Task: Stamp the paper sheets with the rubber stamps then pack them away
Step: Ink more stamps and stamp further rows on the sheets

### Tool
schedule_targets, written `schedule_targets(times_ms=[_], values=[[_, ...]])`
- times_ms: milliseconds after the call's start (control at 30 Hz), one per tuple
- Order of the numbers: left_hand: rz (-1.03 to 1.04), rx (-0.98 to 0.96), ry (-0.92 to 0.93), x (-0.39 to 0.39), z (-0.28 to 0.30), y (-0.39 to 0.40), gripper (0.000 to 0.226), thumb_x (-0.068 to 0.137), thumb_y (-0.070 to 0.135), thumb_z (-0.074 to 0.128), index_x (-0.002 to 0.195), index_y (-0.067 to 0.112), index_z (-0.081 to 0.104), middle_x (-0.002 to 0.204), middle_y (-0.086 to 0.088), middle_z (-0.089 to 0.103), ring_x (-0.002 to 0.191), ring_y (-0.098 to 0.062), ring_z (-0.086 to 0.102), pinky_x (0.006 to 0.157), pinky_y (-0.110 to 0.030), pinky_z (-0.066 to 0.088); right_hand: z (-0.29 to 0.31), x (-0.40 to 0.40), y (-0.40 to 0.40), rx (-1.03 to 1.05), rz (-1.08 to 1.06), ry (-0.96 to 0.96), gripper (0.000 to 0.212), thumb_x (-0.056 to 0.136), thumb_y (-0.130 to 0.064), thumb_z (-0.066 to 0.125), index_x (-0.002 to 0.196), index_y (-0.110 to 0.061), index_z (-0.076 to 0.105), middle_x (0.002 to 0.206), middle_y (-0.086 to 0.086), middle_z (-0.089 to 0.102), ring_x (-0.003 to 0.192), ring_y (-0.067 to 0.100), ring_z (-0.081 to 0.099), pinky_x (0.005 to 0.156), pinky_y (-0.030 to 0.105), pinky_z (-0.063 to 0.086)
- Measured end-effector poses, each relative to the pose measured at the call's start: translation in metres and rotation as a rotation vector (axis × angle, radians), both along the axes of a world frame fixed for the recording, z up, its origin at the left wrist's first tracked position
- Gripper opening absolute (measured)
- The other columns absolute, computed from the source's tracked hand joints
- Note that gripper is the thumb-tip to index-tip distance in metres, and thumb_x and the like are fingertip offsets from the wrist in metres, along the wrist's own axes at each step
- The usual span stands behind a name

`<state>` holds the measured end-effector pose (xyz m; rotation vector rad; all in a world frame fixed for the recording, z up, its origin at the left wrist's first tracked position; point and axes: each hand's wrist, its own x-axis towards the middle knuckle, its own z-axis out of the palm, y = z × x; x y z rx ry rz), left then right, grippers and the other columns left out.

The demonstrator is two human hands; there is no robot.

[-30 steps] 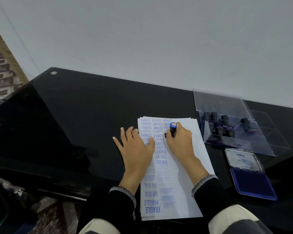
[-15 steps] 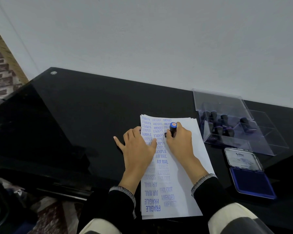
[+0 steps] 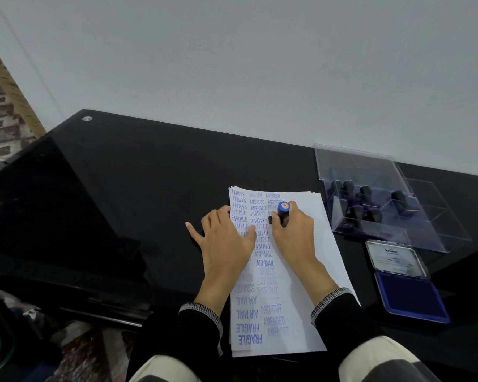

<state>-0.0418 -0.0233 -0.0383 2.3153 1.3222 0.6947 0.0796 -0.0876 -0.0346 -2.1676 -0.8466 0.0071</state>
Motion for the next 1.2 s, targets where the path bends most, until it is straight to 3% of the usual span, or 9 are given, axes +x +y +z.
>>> schedule_targets(times_ms=[333, 467, 1200], values=[[-0.003, 0.018, 0.001, 0.0007, -0.0020, 0.0002, 0.058, 0.083, 0.055, 0.058, 0.128, 0.020, 0.044, 0.122, 0.006, 0.051, 0.126, -0.017, 0.040, 0.113, -0.060, 0.003, 0.0057, 0.0023, 0.0014, -0.025, 0.007, -0.002, 0.012, 0.091, -0.019, 0.060, 0.090, -0.008, 0.054, 0.077, 0.000, 0.058, 0.067, 0.015, 0.055, 0.060, 0.020, 0.043], [0.000, 0.018, 0.000, 0.0013, -0.0018, 0.0003, 0.058, 0.083, 0.054, 0.058, 0.128, 0.020, 0.045, 0.122, 0.006, 0.050, 0.126, -0.017, 0.040, 0.113, -0.060, 0.004, 0.0064, 0.0003, -0.0004, -0.010, 0.005, 0.003, 0.012, 0.091, -0.019, 0.059, 0.087, -0.012, 0.050, 0.077, -0.001, 0.057, 0.063, 0.010, 0.051, 0.054, 0.008, 0.033], [-0.005, 0.014, -0.008, 0.0005, -0.0031, 0.0008, 0.058, 0.084, 0.055, 0.057, 0.128, 0.021, 0.043, 0.124, 0.007, 0.049, 0.126, -0.016, 0.039, 0.114, -0.059, 0.002, 0.0030, -0.0010, 0.0012, -0.003, 0.003, 0.019, 0.013, 0.091, -0.021, 0.060, 0.095, -0.010, 0.054, 0.087, 0.004, 0.064, 0.071, 0.013, 0.059, 0.060, 0.012, 0.041]])
